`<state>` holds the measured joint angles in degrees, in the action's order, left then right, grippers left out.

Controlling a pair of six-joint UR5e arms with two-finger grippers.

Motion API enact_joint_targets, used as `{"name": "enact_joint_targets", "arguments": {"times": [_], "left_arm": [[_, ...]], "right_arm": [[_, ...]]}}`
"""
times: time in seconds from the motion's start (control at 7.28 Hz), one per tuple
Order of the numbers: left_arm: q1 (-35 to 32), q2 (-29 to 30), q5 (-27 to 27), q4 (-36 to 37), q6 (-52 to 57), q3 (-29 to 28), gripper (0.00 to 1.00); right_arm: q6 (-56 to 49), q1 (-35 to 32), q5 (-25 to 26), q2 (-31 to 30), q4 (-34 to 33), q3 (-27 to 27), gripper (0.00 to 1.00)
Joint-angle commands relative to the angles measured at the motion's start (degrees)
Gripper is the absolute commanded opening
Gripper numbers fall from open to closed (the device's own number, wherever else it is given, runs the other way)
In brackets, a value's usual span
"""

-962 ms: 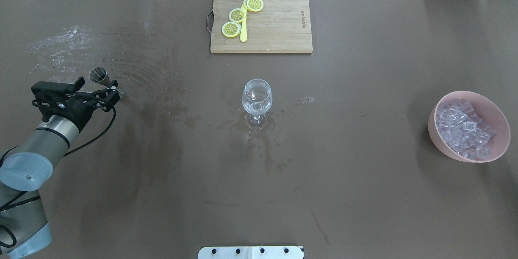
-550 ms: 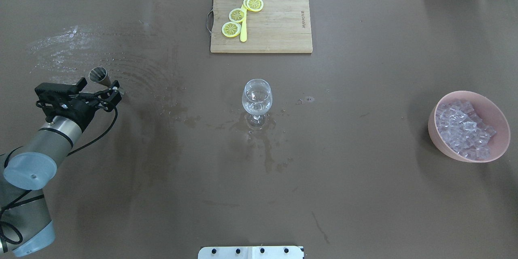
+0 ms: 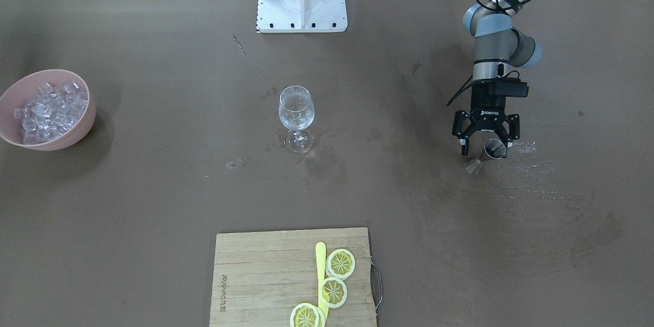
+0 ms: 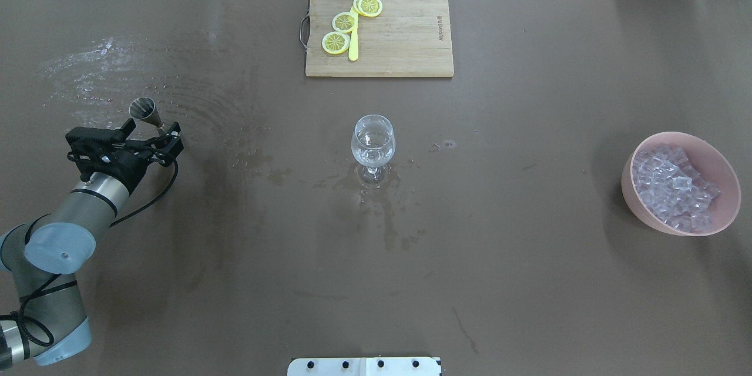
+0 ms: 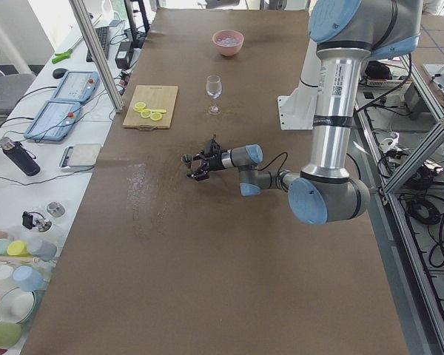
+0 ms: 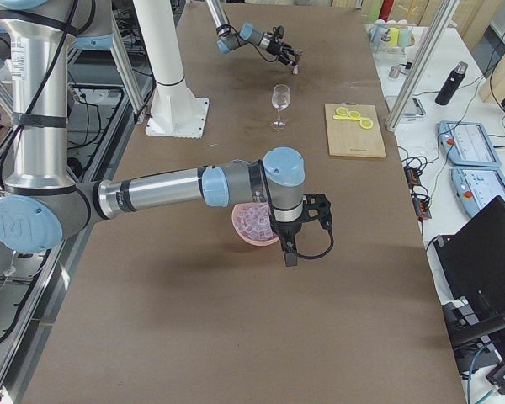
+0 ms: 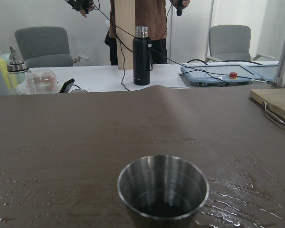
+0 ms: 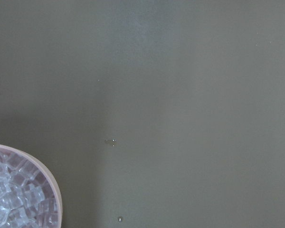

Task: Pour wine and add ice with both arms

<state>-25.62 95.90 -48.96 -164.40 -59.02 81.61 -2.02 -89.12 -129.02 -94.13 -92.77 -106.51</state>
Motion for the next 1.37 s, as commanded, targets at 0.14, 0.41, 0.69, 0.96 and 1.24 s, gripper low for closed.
{"name": "enact_joint_targets", "arguments": {"times": [0.14, 0.41, 0.69, 0.96, 1.24], "left_arm": [[0.3, 0.3, 0.1, -0.2, 0.1, -0.1, 0.78], [0.3, 0.2, 0.0, -0.2, 0.4, -0.2, 0.69], [0.3, 0.3, 0.0, -0.2, 0.4, -0.3, 0.67], [0.3, 0.5, -0.2, -0.1, 0.5, -0.3, 0.67], [0.3, 2.1, -0.3, -0.2, 0.4, -2.4, 0.67]], "right_arm": [[0.0, 0.0, 0.0, 0.0, 0.0, 0.1, 1.00], [0.0, 0.0, 0.0, 0.0, 0.0, 0.1, 1.00], [0.0, 0.0, 0.1, 0.1, 0.0, 0.1, 1.00], [0.0, 0.0, 0.0, 0.1, 0.0, 0.1, 1.00], [0.0, 0.0, 0.1, 0.1, 0.0, 0.1, 1.00]]}}
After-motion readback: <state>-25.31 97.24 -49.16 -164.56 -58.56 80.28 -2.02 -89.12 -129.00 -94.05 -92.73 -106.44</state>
